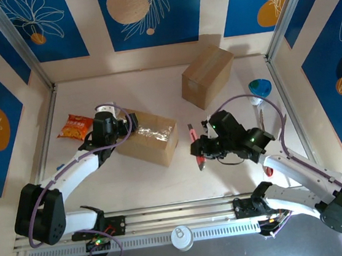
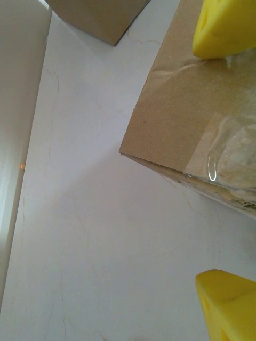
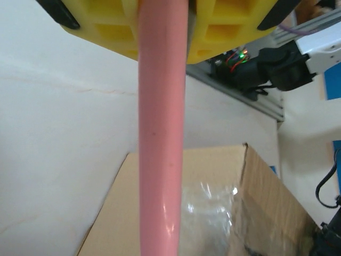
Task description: Unpack the express box
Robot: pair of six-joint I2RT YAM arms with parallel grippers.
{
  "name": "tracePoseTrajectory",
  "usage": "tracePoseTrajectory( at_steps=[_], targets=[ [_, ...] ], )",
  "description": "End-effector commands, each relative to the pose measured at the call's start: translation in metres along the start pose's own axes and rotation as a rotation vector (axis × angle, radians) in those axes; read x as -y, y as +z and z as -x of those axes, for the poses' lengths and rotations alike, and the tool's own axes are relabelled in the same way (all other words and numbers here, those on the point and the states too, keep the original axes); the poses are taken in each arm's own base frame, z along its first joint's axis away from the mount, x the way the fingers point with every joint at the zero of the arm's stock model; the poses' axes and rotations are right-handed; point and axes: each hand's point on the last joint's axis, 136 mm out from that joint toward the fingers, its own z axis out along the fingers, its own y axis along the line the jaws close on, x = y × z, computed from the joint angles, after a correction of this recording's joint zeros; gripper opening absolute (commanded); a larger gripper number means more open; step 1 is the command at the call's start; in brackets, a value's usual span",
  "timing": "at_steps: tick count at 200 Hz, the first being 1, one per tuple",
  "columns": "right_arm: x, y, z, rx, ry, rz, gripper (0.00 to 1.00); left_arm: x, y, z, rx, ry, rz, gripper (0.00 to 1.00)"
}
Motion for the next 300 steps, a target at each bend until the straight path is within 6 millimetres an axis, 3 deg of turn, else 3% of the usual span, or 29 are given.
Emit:
tracePoseTrajectory(
  at_steps=[1,74,137,300],
  targets=[
    [-0.034,0.002,-0.008,-0.024,-0.002,0.191,0.00,-0.046,0.001,-0.083,-0.263,0.056,0.181,1.00],
    [-0.049,0.015,-0.006,-0.041,-0.042,0.249,0.00,-0.051,0.002,-0.092,-0.302,0.063,0.202,1.00],
    [-0.048,0.023,0.001,-0.045,-0.007,0.214,0.00,-0.051,0.003,-0.097,-0.335,0.077,0.207,1.00],
    [-0.044,0.023,0.012,-0.012,0.008,0.181,0.00,-0.051,0.003,-0.097,-0.331,0.070,0.203,1.00]
  ],
)
